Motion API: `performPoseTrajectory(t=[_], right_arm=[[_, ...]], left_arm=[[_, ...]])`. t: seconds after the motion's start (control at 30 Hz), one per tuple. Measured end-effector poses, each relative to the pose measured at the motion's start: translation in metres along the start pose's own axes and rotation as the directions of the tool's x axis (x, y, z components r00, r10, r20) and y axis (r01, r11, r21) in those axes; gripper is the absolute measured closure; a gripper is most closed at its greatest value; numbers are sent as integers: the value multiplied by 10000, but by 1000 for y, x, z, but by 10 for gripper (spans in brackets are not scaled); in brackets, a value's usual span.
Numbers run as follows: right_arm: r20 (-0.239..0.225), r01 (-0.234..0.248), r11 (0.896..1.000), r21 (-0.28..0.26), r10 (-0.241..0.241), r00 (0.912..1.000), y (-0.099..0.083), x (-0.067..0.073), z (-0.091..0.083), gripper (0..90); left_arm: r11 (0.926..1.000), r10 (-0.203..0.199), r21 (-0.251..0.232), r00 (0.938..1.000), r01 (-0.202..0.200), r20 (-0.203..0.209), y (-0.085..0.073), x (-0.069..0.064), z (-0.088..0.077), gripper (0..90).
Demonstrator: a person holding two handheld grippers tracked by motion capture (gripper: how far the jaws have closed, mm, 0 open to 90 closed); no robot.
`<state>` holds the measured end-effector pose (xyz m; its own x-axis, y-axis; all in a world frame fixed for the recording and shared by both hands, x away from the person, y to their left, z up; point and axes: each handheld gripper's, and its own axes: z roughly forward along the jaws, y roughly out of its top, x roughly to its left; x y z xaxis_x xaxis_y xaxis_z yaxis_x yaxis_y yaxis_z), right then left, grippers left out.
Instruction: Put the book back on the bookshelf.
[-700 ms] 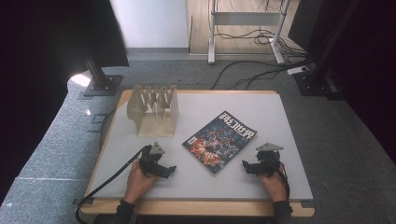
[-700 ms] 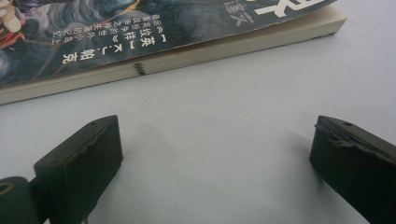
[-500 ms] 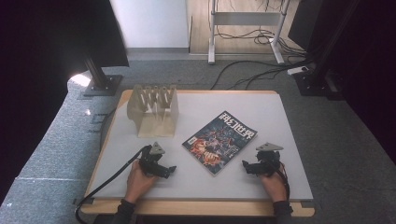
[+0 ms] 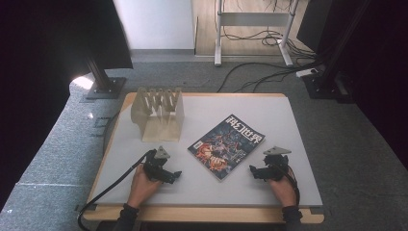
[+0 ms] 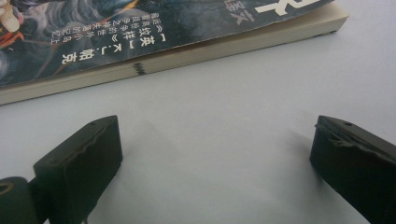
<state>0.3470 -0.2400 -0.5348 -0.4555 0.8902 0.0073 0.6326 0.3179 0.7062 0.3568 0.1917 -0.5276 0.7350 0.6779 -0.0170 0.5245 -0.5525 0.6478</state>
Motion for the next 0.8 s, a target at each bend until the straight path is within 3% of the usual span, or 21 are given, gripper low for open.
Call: performPoseTrajectory(t=[0.13, 0.4, 0.8], right_arm=[[-76, 54, 9999, 135, -53, 10000, 2, -1, 0, 12], [-79, 364, 9990, -248, -366, 9993, 9, -1, -4, 0], [-300, 989, 9941, -441, -1003, 9945, 34, 0, -3, 0]], left_arm=[[9994, 235, 253, 9996, -239, 165, 6, 1, 1, 0], [9996, 191, -230, 9975, -176, 680, 30, 2, -1, 0], [9945, 1043, -183, 9899, -1030, 956, 83, -6, 13, 0]])
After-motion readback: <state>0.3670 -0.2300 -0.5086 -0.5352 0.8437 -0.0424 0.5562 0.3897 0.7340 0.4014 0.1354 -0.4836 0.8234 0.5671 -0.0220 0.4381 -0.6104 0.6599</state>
